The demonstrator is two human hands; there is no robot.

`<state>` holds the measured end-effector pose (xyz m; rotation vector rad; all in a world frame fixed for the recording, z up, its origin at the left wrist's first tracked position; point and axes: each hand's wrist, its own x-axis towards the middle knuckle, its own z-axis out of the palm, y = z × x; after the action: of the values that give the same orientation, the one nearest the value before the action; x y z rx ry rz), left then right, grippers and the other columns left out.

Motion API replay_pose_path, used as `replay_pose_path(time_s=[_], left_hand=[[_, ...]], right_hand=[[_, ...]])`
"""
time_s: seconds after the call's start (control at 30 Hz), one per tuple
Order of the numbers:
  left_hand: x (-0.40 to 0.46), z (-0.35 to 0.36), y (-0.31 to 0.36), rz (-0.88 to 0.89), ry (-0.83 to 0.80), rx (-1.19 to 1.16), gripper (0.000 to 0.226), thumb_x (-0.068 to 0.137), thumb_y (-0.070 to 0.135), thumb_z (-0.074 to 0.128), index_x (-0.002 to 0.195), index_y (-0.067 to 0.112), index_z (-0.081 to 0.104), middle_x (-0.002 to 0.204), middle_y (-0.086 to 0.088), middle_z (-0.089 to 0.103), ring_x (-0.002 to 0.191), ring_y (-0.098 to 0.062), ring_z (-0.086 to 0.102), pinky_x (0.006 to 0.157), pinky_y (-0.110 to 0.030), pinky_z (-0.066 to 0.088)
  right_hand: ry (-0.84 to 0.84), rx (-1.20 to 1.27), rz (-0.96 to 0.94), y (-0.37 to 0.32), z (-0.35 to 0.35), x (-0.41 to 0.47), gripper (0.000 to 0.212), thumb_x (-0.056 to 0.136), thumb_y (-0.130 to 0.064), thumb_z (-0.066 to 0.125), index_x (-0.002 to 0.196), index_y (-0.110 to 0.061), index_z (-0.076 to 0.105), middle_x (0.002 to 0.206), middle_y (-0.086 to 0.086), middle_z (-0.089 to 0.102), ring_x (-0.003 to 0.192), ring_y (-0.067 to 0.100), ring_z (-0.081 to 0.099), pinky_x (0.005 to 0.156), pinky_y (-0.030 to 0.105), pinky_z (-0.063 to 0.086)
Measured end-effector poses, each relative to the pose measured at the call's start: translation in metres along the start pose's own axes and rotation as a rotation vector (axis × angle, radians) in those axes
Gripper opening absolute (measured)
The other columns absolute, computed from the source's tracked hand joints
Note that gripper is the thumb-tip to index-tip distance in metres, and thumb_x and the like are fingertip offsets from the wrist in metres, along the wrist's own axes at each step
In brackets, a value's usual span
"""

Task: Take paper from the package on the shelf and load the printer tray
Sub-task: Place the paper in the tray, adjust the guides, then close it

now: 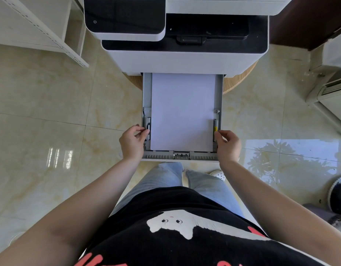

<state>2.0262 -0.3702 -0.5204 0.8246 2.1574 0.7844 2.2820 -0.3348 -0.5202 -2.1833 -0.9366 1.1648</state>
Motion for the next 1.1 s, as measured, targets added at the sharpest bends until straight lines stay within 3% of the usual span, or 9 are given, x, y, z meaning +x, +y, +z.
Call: replay_pose_path(time_s=[0.1,0.17,0.23,0.3,0.63,0.83,0.97,1.03,1.1], left_hand=[[0.001,0.001,0.002,0.003,0.004,0.025,0.018,0.083,0.016,0.070,0.093,0.000,0.073,0.088,0.001,0.069,0.078,-0.012,0.064,0.063,0.002,0.040],[0.003,0.002,0.005,-0.043,-0.005,0.027,0.017,0.083,0.019,0.070,0.089,0.004,0.075,0.085,-0.006,0.074,0.075,-0.015,0.065,0.066,-0.011,0.047],[0.006,0.003,0.005,-0.096,-0.018,0.013,0.016,0.081,0.022,0.072,0.084,0.007,0.075,0.081,-0.008,0.074,0.075,-0.020,0.066,0.071,-0.029,0.053],[0.009,0.003,0.006,-0.122,-0.036,0.004,0.016,0.080,0.023,0.073,0.083,0.007,0.076,0.081,-0.007,0.074,0.077,-0.021,0.067,0.076,-0.034,0.053],[0.010,0.005,0.006,-0.163,-0.074,0.066,0.034,0.075,0.036,0.076,0.092,0.007,0.067,0.093,-0.004,0.071,0.085,-0.019,0.064,0.080,-0.033,0.052],[0.007,0.012,0.014,-0.174,-0.009,0.144,0.029,0.078,0.033,0.074,0.090,0.009,0.065,0.093,-0.003,0.070,0.081,-0.019,0.060,0.070,-0.029,0.044],[0.012,0.007,0.008,-0.190,-0.055,0.060,0.027,0.076,0.034,0.075,0.085,0.009,0.069,0.088,-0.004,0.073,0.083,-0.022,0.067,0.077,-0.036,0.055],[0.013,0.002,0.006,-0.198,-0.079,-0.005,0.023,0.078,0.029,0.075,0.084,0.007,0.072,0.082,-0.003,0.072,0.080,-0.020,0.067,0.071,-0.027,0.055],[0.011,0.000,0.008,-0.204,-0.096,-0.067,0.018,0.080,0.023,0.073,0.085,0.005,0.072,0.076,0.002,0.068,0.074,-0.014,0.064,0.056,-0.008,0.047]], right_hand=[[0.033,0.014,0.055,-0.003,0.004,0.002,0.012,0.087,-0.022,0.063,0.084,-0.011,0.069,0.076,0.000,0.065,0.067,0.015,0.056,0.059,0.024,0.042],[0.050,0.045,0.076,-0.006,0.007,0.002,0.015,0.084,-0.017,0.064,0.078,-0.004,0.069,0.062,0.005,0.054,0.057,0.018,0.043,0.055,0.025,0.036],[0.055,0.069,0.084,-0.008,0.008,0.003,0.015,0.081,-0.015,0.066,0.072,-0.002,0.068,0.062,0.009,0.050,0.059,0.019,0.039,0.057,0.026,0.034],[0.051,0.074,0.091,-0.011,0.008,0.003,0.014,0.079,-0.014,0.066,0.066,-0.008,0.066,0.064,0.010,0.052,0.062,0.019,0.041,0.059,0.028,0.036],[-0.032,0.015,0.073,-0.018,0.000,0.010,0.013,0.078,-0.017,0.072,0.070,-0.009,0.065,0.064,0.001,0.059,0.056,0.014,0.048,0.056,0.022,0.039],[0.003,0.000,0.095,-0.020,0.005,0.011,0.030,0.077,-0.014,0.072,0.052,-0.017,0.056,0.054,0.000,0.054,0.058,0.022,0.047,0.060,0.027,0.040],[-0.027,0.062,0.114,-0.018,0.000,0.012,0.024,0.077,-0.016,0.074,0.057,-0.014,0.062,0.060,0.005,0.059,0.062,0.020,0.051,0.065,0.029,0.044],[-0.034,0.119,0.139,-0.016,-0.003,0.011,0.016,0.077,-0.015,0.075,0.064,-0.012,0.066,0.073,0.009,0.064,0.073,0.020,0.058,0.074,0.031,0.048],[-0.023,0.169,0.164,-0.016,-0.004,0.009,0.010,0.078,-0.012,0.074,0.071,-0.010,0.067,0.086,0.010,0.068,0.088,0.020,0.063,0.082,0.030,0.049]])
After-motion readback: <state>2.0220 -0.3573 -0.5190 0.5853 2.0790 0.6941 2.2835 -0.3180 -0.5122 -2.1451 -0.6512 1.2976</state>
